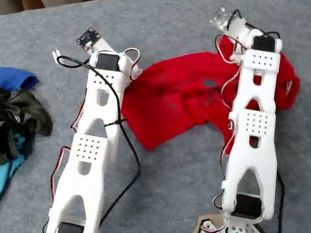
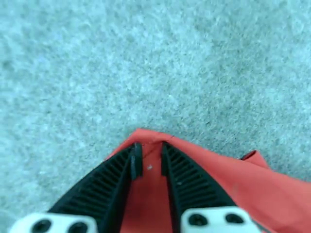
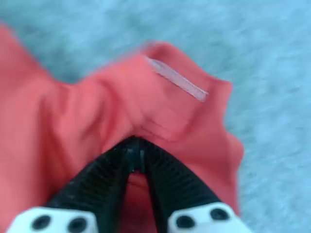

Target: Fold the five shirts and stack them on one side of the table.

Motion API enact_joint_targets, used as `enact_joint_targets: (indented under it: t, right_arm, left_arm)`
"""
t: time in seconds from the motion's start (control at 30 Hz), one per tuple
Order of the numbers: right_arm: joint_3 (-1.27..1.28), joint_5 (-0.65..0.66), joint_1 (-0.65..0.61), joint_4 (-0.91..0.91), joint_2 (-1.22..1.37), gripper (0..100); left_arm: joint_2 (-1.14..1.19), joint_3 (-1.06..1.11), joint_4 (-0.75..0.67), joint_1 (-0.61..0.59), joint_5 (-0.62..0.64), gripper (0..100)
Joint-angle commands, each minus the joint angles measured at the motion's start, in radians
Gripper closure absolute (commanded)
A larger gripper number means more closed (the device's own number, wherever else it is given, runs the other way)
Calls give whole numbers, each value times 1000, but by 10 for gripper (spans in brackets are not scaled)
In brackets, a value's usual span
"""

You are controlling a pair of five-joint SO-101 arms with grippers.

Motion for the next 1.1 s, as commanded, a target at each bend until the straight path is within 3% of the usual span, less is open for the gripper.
enact_joint_targets:
  t: [0.0,0.17,0.27,0.47,0.67,0.87,1.0,1.07]
  right_arm:
    - [-27,107,-45,216,-105,994]
    - [-28,160,-59,368,-137,994]
    - [-28,157,-33,368,-165,993]
    - [-28,92,15,368,-280,958]
    - [-27,58,33,371,-437,856]
    - [-16,-81,13,373,-564,815]
    - [116,-98,-35,374,-644,814]
    - [237,-138,-67,374,-704,814]
  left_arm:
    - [-21,-26,61,-9,6,914]
    - [-42,-26,204,0,-31,921]
    - [-47,-18,212,2,-133,985]
    - [-74,34,213,37,-232,982]
    - [-202,235,213,141,-285,982]
    - [-407,499,213,186,-296,982]
    - [-558,695,213,190,-301,982]
    - [-641,778,213,192,-374,982]
